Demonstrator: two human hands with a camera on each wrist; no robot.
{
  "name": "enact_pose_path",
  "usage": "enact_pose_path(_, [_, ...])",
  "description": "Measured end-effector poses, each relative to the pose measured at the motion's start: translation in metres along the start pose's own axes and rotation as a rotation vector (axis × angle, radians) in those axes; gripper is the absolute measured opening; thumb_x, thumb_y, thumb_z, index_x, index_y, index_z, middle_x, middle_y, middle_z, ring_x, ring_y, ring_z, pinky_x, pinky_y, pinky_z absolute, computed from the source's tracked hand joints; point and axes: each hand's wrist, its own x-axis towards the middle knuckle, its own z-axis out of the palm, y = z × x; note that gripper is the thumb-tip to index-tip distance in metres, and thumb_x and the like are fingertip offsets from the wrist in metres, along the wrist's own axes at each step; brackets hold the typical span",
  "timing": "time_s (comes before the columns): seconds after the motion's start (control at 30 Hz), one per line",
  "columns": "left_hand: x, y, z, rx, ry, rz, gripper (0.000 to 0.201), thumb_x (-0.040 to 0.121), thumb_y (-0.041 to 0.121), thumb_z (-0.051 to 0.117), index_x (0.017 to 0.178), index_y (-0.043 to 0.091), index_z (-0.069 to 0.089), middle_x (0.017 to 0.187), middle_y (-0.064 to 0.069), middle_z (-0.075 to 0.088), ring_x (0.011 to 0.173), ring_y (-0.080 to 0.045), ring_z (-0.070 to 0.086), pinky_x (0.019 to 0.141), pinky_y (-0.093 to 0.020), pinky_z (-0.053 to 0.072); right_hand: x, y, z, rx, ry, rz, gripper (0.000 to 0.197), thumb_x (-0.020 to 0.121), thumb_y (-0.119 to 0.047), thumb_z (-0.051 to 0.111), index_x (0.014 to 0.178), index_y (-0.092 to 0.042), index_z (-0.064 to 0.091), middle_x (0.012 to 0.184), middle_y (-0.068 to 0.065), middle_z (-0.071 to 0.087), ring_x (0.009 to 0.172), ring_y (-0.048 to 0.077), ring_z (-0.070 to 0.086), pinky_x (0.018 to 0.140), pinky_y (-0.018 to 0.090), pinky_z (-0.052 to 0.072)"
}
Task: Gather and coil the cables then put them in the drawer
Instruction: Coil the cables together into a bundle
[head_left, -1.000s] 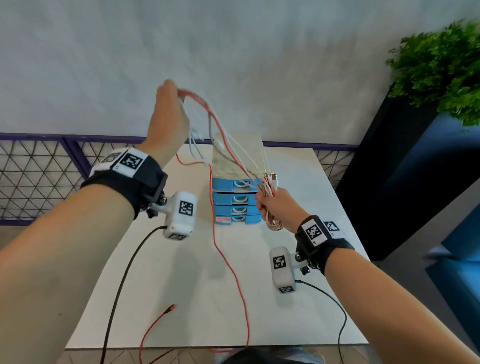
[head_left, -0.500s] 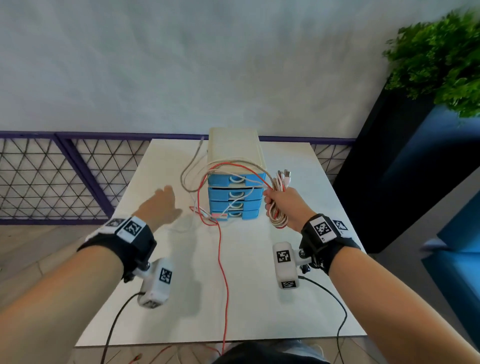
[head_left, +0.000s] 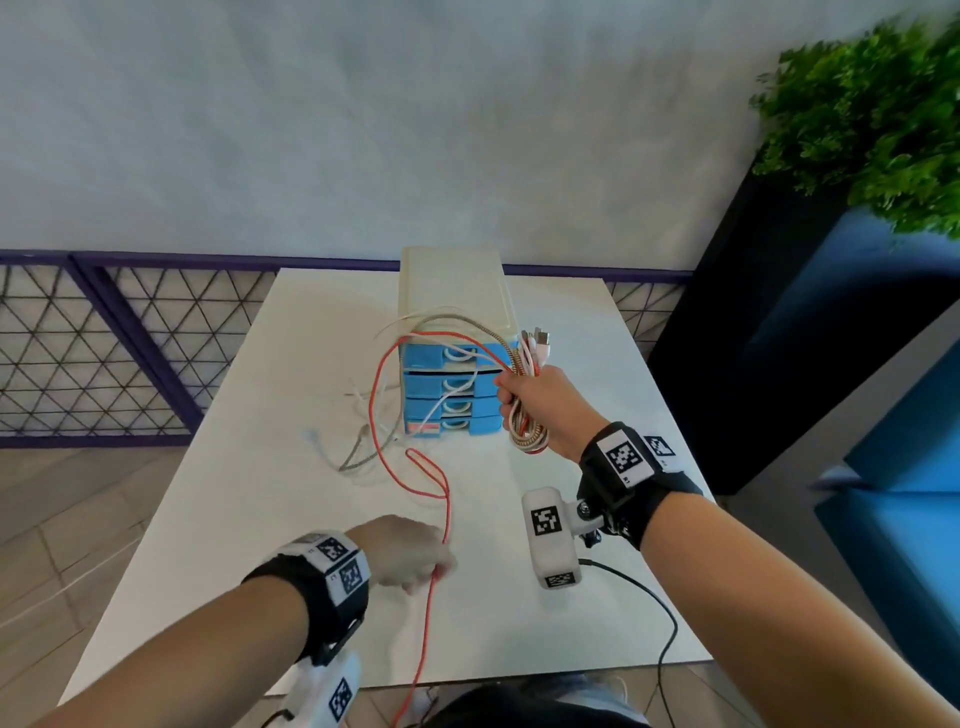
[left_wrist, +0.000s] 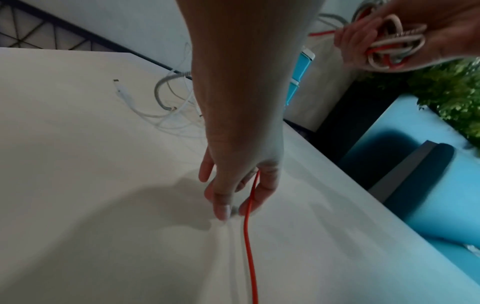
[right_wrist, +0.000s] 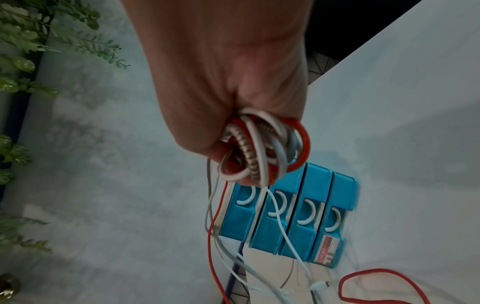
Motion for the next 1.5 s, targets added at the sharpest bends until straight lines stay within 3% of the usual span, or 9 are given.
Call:
enact_pose_path(0.1, [0.001, -0.003, 0.004, -0.005, 0.064, -0.022, 0.006, 0.075, 0.024, 0.053, 0.072, 0.021, 0.057, 0.079, 0.002, 0.068, 0.063, -0.010, 0.059, 0.061, -0.024, 0.043, -0.002, 0.001, 0.001, -0.037, -0.012, -0.006, 0.010, 0.093, -0.012, 0.055, 0.084, -0.008, 0.056, 0.065, 0.006, 0.052, 0.052, 0.015, 0.051, 0.055, 0.028, 0.044])
enact_pose_path(0.27, [-0.004, -0.012, -0.030, -0.406, 0.153, -0.038, 0.012, 0.083, 0.006, 0.054, 0.078, 0.014, 0.061, 0.071, -0.012, 0.067, 0.055, -0.016, 0.058, 0.056, -0.025, 0.047, -0.002, 0.004, 0.002, -0.119, -0.039, -0.006, 0.012, 0.093, -0.015, 0.056, 0.084, -0.007, 0.059, 0.065, 0.007, 0.055, 0.053, 0.017, 0.052, 0.059, 0.031, 0.047])
enact_pose_path(0.5, [-0.038, -0.032, -0.154, -1.029, 0.845, -0.188, 0.019, 0.097, 0.009, 0.042, 0.089, 0.001, 0.058, 0.068, -0.013, 0.067, 0.041, -0.014, 0.064, 0.039, -0.021, 0.050, -0.005, 0.002, 0.011, -0.197, -0.086, -0.029, 0.015, 0.094, -0.019, 0.056, 0.088, -0.008, 0.063, 0.083, 0.008, 0.072, 0.056, 0.014, 0.057, 0.063, 0.029, 0.050])
enact_pose_path(0.83, [-0.054, -0.022, -0.191, -0.762, 1.086, -0.281, 0.023, 0.090, 0.011, 0.042, 0.089, -0.001, 0.062, 0.081, -0.014, 0.073, 0.064, -0.023, 0.069, 0.060, -0.038, 0.061, -0.020, -0.015, 0.029, 0.375, -0.484, 0.158, 0.013, 0.100, -0.013, 0.044, 0.090, -0.008, 0.049, 0.092, 0.015, 0.074, 0.049, 0.008, 0.055, 0.050, 0.021, 0.052])
enact_pose_path(1.0, [-0.053, -0.006, -0.177, -0.881, 1.099, -0.199, 0.025, 0.088, 0.015, 0.052, 0.106, 0.011, 0.034, 0.070, -0.006, 0.056, 0.053, -0.020, 0.054, 0.047, -0.030, 0.049, -0.015, -0.020, 0.030, 0.398, -0.421, 0.074, 0.019, 0.101, -0.014, 0.043, 0.085, -0.009, 0.053, 0.070, 0.004, 0.060, 0.047, 0.009, 0.053, 0.051, 0.023, 0.050])
enact_pose_path(1.13, [-0.054, 0.014, -0.142, -1.132, 0.790, -0.027, 0.034, 0.092, 0.026, 0.054, 0.105, 0.013, 0.026, 0.084, -0.009, 0.059, 0.050, -0.019, 0.050, 0.038, -0.024, 0.039, -0.008, -0.026, 0.025, 0.425, -0.355, 0.010, 0.022, 0.101, -0.013, 0.042, 0.081, -0.009, 0.051, 0.066, 0.002, 0.055, 0.045, 0.009, 0.052, 0.050, 0.023, 0.050])
enact_pose_path(1.23, [-0.054, 0.009, -0.107, -1.010, 0.168, 0.125, 0.030, 0.094, 0.035, 0.053, 0.112, 0.011, 0.045, 0.115, -0.001, 0.059, 0.069, -0.014, 0.061, 0.052, -0.023, 0.045, -0.007, -0.030, 0.023, 0.378, -0.323, -0.028, 0.023, 0.101, -0.013, 0.043, 0.080, -0.010, 0.050, 0.066, 0.002, 0.054, 0.045, 0.008, 0.050, 0.051, 0.022, 0.047])
enact_pose_path(1.33, [-0.048, 0.001, -0.078, -0.790, -0.273, 0.144, 0.014, 0.099, 0.019, 0.046, 0.108, 0.014, 0.053, 0.117, -0.002, 0.056, 0.089, -0.014, 0.063, 0.070, -0.023, 0.052, -0.004, -0.030, 0.021, 0.361, -0.296, -0.046, 0.024, 0.101, -0.013, 0.043, 0.078, -0.011, 0.050, 0.065, 0.002, 0.054, 0.046, 0.009, 0.050, 0.057, 0.025, 0.042])
enact_pose_path(1.5, [-0.044, 0.000, -0.082, -0.596, -0.162, -0.002, 0.026, 0.098, 0.011, 0.033, 0.081, 0.011, 0.054, 0.092, -0.009, 0.066, 0.070, -0.012, 0.068, 0.060, -0.017, 0.053, -0.003, -0.026, 0.017, 0.263, -0.232, -0.091, 0.024, 0.100, -0.013, 0.045, 0.077, -0.010, 0.052, 0.063, 0.002, 0.056, 0.045, 0.009, 0.051, 0.054, 0.026, 0.044])
